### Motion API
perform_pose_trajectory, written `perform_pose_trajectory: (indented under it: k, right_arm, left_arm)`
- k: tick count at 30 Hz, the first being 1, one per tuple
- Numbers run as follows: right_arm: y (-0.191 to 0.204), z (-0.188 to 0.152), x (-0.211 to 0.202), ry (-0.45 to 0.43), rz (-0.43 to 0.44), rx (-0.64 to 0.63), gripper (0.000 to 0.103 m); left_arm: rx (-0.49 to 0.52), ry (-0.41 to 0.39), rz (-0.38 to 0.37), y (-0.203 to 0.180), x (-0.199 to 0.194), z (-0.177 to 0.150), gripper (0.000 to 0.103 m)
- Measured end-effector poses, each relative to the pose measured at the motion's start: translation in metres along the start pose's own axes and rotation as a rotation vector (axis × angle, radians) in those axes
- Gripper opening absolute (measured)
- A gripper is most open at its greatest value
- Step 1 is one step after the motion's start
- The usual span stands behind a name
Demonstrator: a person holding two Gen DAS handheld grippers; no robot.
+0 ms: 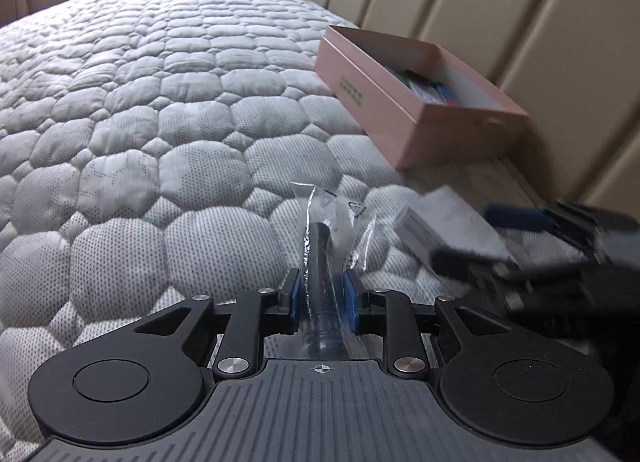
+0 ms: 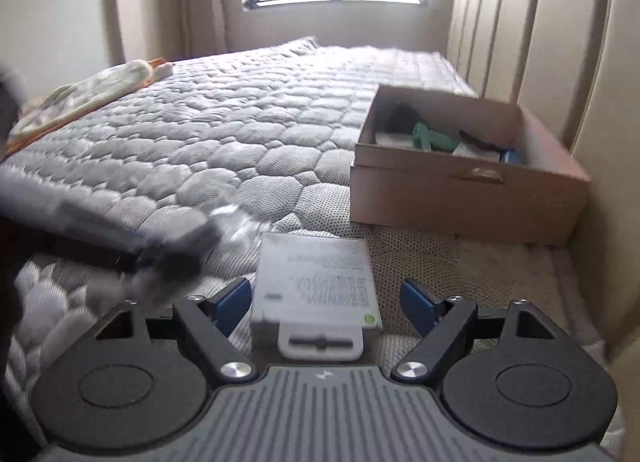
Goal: Organize rigid objects
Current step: 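Lift and carry the clear bag and white package toward the pink box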
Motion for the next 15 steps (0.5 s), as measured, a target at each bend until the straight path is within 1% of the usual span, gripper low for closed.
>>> perform_pose_trajectory:
  k: [3, 4, 5, 6, 9, 12, 15]
  right_arm:
    - [-0.003, 0.003, 0.008, 0.023, 0.033, 0.043, 0.081]
    - [-0.004, 0.004, 0.008, 0.024, 0.032, 0.043, 0.073]
    - [-0.003, 0.004, 0.007, 0.026, 0.036, 0.029, 0.069]
    - [-0.002, 0.003, 0.003, 0.028, 0.028, 0.013, 0.069]
    - [-0.006, -0.001, -0.012, 0.001, -0.030, -0.020, 0.069]
    - [-0.013, -0.010, -0.029, -0.008, -0.078, -0.046, 0.069]
    - [-0.021, -0.020, -0.042, -0.016, -0.146, -0.063, 0.069]
  left_arm:
    - [0.000, -0.002, 0.004, -0.002, -0.001, -0.003, 0.025]
    - [-0.001, 0.000, 0.002, -0.002, -0.001, -0.003, 0.025]
    - [0.000, 0.009, -0.005, -0.002, 0.000, -0.004, 0.026]
    - [0.003, 0.014, -0.006, -0.003, 0.001, -0.005, 0.026]
    - [0.000, 0.028, -0.004, -0.002, 0.002, -0.004, 0.026]
    - [-0.012, 0.037, -0.008, -0.002, 0.004, -0.002, 0.027]
    - [-0.030, 0.005, -0.017, -0.001, 0.004, -0.003, 0.027]
Point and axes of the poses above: each gripper's, at about its wrist camera, not at the fingertips, and x roughly the way its jaws point, y to its left, z to its top, the point moved 9 cm from there along x, roughly the way its jaws point, and after that the axes turned 7 degrees about y, right-handed, at the moved point
